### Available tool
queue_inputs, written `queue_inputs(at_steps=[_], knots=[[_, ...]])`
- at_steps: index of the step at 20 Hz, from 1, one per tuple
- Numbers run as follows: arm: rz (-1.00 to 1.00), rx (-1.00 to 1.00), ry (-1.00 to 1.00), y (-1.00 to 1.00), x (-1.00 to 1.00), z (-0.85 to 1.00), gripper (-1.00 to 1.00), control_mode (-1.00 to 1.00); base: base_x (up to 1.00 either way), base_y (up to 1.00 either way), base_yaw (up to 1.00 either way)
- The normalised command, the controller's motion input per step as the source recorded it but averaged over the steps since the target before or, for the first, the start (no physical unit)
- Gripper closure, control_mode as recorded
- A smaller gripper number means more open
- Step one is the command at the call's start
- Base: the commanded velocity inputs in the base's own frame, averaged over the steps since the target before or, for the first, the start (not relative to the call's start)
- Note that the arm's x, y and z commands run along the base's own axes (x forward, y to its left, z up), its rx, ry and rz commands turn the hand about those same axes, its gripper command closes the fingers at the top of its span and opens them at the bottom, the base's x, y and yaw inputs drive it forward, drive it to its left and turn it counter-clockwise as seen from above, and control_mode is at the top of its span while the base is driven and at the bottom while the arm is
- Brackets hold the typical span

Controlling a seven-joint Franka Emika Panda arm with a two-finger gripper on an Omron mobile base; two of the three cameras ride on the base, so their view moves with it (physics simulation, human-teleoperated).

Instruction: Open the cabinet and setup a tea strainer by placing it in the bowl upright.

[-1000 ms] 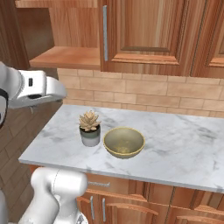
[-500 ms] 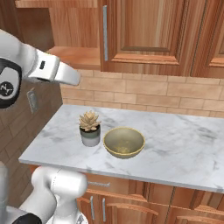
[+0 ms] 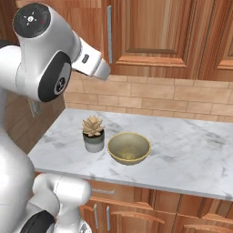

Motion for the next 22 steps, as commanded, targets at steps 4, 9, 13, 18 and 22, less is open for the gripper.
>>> queue_inputs(at_steps=[4, 9, 13, 18, 22], knots=[[0.12, -0.08, -0.06, 0.06, 0.07, 0.08, -1.00, -1.00, 0.00, 0.00, 0.00], [0.00, -0.10, 0.07, 0.47, 0.58, 0.03, -1.00, -1.00, 0.00, 0.00, 0.00], [-0.14, -0.28, 0.04, 0.76, 0.97, 0.00, -1.00, -1.00, 0.00, 0.00, 0.00], [-0.03, -0.03, 0.00, -0.39, 0.46, -0.05, -1.00, -1.00, 0.00, 0.00, 0.00], [0.00, 0.03, 0.00, -0.64, 0.49, 0.00, -1.00, -1.00, 0.00, 0.00, 0.00]])
